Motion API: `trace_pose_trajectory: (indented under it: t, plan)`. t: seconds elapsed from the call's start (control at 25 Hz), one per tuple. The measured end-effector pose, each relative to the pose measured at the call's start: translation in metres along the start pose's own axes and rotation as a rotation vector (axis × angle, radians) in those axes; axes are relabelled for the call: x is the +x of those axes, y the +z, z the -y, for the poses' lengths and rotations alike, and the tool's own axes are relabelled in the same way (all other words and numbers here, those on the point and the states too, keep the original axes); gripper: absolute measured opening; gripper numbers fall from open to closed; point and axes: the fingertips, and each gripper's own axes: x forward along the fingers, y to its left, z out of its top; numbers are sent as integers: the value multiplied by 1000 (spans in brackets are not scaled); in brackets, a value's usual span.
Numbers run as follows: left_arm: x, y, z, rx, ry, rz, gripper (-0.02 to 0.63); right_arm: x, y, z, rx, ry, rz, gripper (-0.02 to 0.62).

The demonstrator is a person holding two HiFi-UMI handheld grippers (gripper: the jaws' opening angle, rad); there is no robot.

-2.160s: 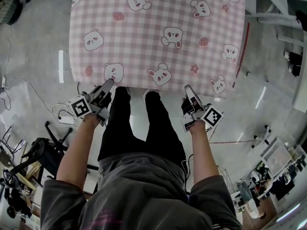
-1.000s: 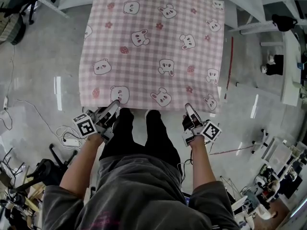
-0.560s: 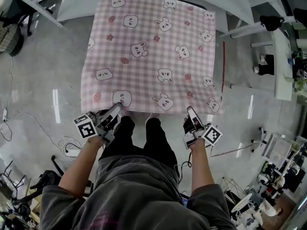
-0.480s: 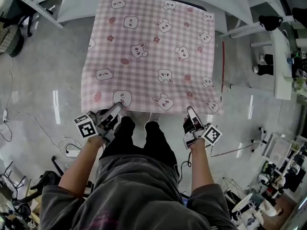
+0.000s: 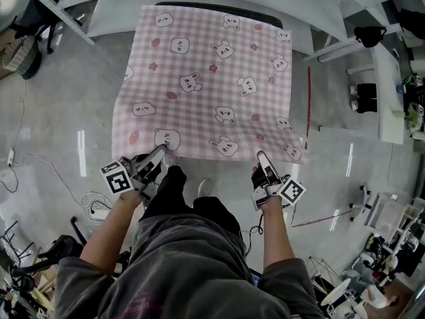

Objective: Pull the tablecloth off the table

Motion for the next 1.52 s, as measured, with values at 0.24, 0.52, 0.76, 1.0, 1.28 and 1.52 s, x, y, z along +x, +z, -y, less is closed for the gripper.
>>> trace_pose_trajectory:
  t: [0.24,0.52,0.76,1.0,1.28,1.52]
  plan:
    - [-4,-9,6,8,22,56,0,-4,3,-1,13,51,-14,5]
    - [-21,-59,51,45,40,123,0,-65,-3,-10,-8,109,-42,5]
    - [-37,-75,76,70,42,173,0,-87,-8,-23,-14,148,-52,5]
    - [-55,-97,121,105,14,202,0,-129,-13,-47,-38,198,-33,5]
    - [-65,-102,181,196,-47,241,0,-168,-5,-84,-83,287,-8,5]
    - [-80,-106,227,247,-90,275,0,-200,-4,-119,-120,353,13,5]
